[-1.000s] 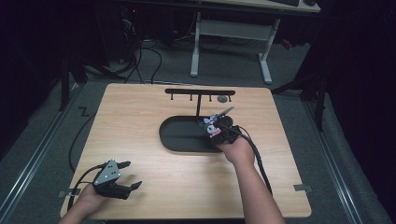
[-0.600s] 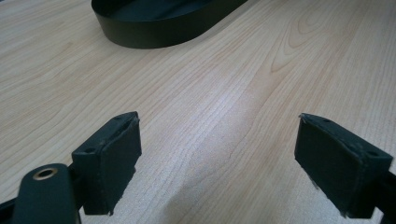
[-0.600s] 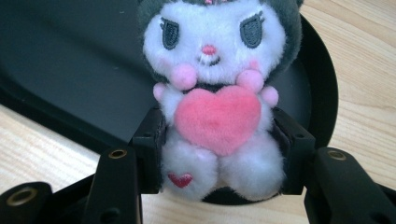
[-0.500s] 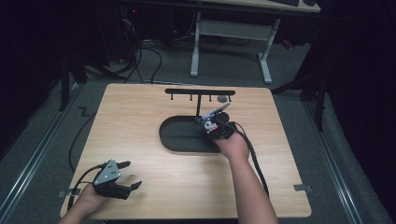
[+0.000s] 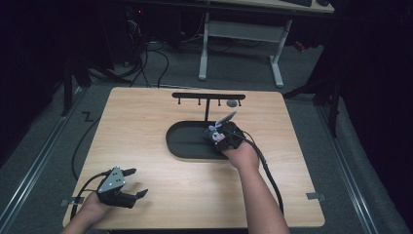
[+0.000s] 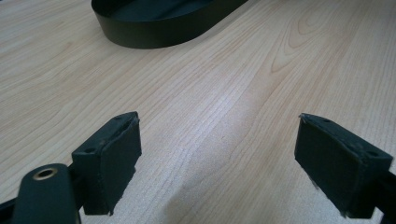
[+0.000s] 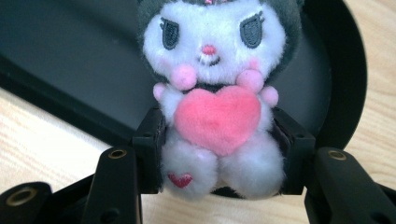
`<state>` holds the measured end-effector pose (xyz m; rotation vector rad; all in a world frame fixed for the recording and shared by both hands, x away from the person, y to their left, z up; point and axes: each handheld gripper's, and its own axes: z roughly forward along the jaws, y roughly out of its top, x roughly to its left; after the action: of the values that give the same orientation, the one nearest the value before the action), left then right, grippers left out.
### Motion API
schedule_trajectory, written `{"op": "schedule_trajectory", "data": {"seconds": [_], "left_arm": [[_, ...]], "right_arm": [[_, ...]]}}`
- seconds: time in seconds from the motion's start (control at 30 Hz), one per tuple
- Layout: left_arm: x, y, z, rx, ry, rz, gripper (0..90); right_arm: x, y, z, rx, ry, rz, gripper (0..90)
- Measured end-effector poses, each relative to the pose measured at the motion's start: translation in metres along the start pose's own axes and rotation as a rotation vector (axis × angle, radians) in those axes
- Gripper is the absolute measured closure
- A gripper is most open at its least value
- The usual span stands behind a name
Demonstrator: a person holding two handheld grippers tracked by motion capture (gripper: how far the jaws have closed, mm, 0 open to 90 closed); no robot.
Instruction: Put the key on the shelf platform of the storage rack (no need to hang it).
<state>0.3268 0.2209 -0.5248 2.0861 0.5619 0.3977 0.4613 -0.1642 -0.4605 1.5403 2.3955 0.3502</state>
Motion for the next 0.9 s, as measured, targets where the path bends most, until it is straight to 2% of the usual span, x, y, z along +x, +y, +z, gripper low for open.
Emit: {"op": "schedule_trajectory", "data": {"seconds": [0.27,0.4,0.6,0.7,0.8,0.9], "left_arm": [[0.0,0.0,0.0,0.002,0.001,0.001,15.5],[0.0,0.0,0.001,0.004,0.001,0.001,15.5],[0.0,0.0,0.001,0.004,-0.001,0.001,15.5],[0.0,0.0,0.001,0.003,-0.001,-0.002,15.5],[0.001,0.0,0.001,0.003,-0.002,-0.002,15.6],[0.0,0.0,0.001,0.003,-0.002,-0.001,15.5]], "right_arm": [[-0.005,-0.011,-0.001,0.021,0.007,0.016,47.2],[-0.007,-0.01,0.001,0.009,0.012,0.027,46.8],[-0.001,-0.004,0.016,0.017,0.015,0.027,45.9],[0.002,-0.002,0.019,0.0,0.016,0.026,42.7],[0.003,-0.001,0.019,-0.01,0.02,0.035,33.3],[0.003,-0.001,0.014,-0.033,0.012,0.033,29.0]]}}
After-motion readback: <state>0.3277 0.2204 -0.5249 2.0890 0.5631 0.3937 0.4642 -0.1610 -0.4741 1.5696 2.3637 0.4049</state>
